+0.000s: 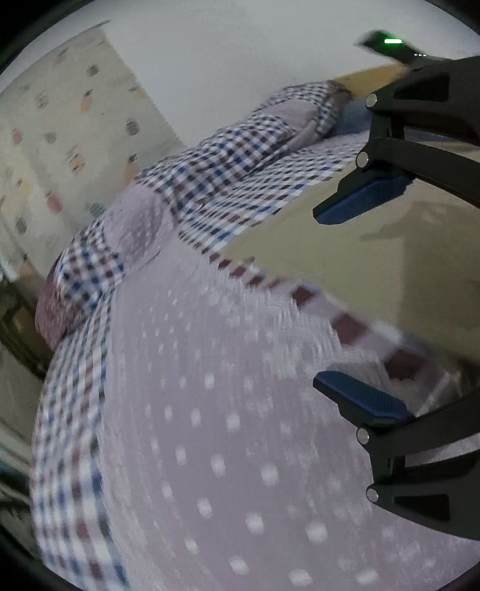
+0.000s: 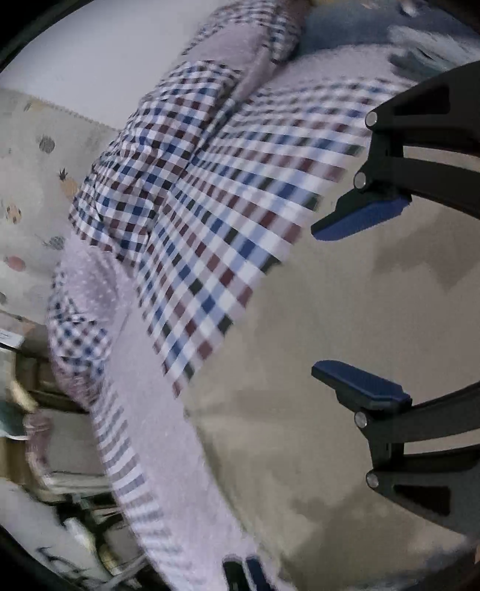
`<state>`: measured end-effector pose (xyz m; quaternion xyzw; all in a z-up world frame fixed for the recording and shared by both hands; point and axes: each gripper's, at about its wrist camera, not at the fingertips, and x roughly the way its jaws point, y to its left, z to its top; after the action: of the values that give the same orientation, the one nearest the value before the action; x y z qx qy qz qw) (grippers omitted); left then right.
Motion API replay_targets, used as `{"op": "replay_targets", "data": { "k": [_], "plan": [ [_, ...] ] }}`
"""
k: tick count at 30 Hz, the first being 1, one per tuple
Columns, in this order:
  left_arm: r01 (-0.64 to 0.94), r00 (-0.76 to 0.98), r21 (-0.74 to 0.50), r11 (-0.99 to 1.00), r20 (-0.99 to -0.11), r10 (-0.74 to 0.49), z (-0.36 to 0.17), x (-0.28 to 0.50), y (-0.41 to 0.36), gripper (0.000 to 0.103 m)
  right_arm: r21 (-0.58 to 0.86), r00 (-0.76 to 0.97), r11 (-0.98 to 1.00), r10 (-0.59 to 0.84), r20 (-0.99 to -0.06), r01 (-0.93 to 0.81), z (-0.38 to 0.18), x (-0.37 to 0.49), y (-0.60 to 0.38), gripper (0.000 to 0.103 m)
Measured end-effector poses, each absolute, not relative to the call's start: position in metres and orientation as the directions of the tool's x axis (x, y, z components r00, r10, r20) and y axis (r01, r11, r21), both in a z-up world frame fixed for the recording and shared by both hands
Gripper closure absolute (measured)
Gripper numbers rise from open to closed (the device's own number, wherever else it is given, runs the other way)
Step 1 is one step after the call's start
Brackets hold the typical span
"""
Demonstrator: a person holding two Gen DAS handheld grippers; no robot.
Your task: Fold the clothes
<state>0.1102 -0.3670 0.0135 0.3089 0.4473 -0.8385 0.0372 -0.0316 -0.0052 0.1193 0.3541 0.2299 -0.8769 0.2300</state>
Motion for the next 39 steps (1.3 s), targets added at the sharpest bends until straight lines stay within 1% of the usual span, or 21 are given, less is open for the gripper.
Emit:
{"op": "replay_targets", "data": {
  "k": [2,8,12,15,17,19,21,24,28,32,33,37,39],
  "plan": [
    [0.340,-0.812,-0.742,-0.578,-0.541,0.217,0.011,0.120,-0.374,0.018,-0.207,-0.664,-0.811,-0.271,-0.697,0.547,0.128,0.006,0.015,0.027],
    [0.310,-0.812,-0.755,-0.577,-0.526,0.252,0.008,0.154,-0.368,0.018,-0.074,-0.691,-0.867,-0.338,-0.640,0.492,0.120,0.119,0.083,0.026],
    [0.303,-0.799,-0.779,-0.550,-0.522,0.299,0.002,0.179,-0.354,0.018,-0.050,-0.715,-0.893,-0.323,-0.620,0.447,0.094,0.170,0.111,0.026],
    [0.286,-0.791,-0.819,-0.497,-0.494,0.360,-0.004,0.190,-0.344,0.018,-0.017,-0.743,-0.914,-0.318,-0.589,0.405,0.077,0.201,0.127,0.026],
    [0.271,-0.784,-0.840,-0.471,-0.476,0.398,-0.007,0.190,-0.335,0.018,0.001,-0.740,-0.920,-0.317,-0.593,0.392,0.071,0.208,0.129,0.026],
    [0.263,-0.775,-0.838,-0.479,-0.479,0.412,-0.009,0.187,-0.327,0.018,0.000,-0.746,-0.914,-0.331,-0.578,0.406,0.071,0.211,0.121,0.026],
    [0.268,-0.778,-0.831,-0.488,-0.485,0.399,-0.010,0.184,-0.322,0.018,-0.040,-0.766,-0.905,-0.334,-0.549,0.424,0.073,0.222,0.112,0.026],
    [0.267,-0.789,-0.841,-0.470,-0.471,0.395,-0.011,0.181,-0.320,0.018,-0.112,-0.790,-0.883,-0.343,-0.509,0.455,0.074,0.240,0.097,0.026],
    [0.268,-0.790,-0.847,-0.459,-0.466,0.398,-0.011,0.173,-0.318,0.017,-0.197,-0.790,-0.848,-0.340,-0.509,0.492,0.062,0.255,0.081,0.026],
    [0.250,-0.795,-0.857,-0.451,-0.448,0.410,-0.010,0.164,-0.316,0.006,-0.264,-0.793,-0.819,-0.327,-0.514,0.509,0.051,0.265,0.067,0.026],
    [0.245,-0.799,-0.860,-0.447,-0.440,0.409,-0.010,0.162,-0.316,0.005,-0.277,-0.795,-0.815,-0.323,-0.513,0.509,0.050,0.266,0.063,0.026],
    [0.187,-0.816,-0.894,-0.408,-0.372,0.441,-0.005,0.156,-0.315,0.005,-0.322,-0.806,-0.799,-0.310,-0.505,0.509,0.047,0.269,0.050,0.026],
    [0.186,-0.807,-0.891,-0.413,-0.378,0.453,-0.006,0.151,-0.312,0.005,-0.336,-0.811,-0.792,-0.311,-0.495,0.509,0.049,0.268,0.042,0.026]
  ]
}}
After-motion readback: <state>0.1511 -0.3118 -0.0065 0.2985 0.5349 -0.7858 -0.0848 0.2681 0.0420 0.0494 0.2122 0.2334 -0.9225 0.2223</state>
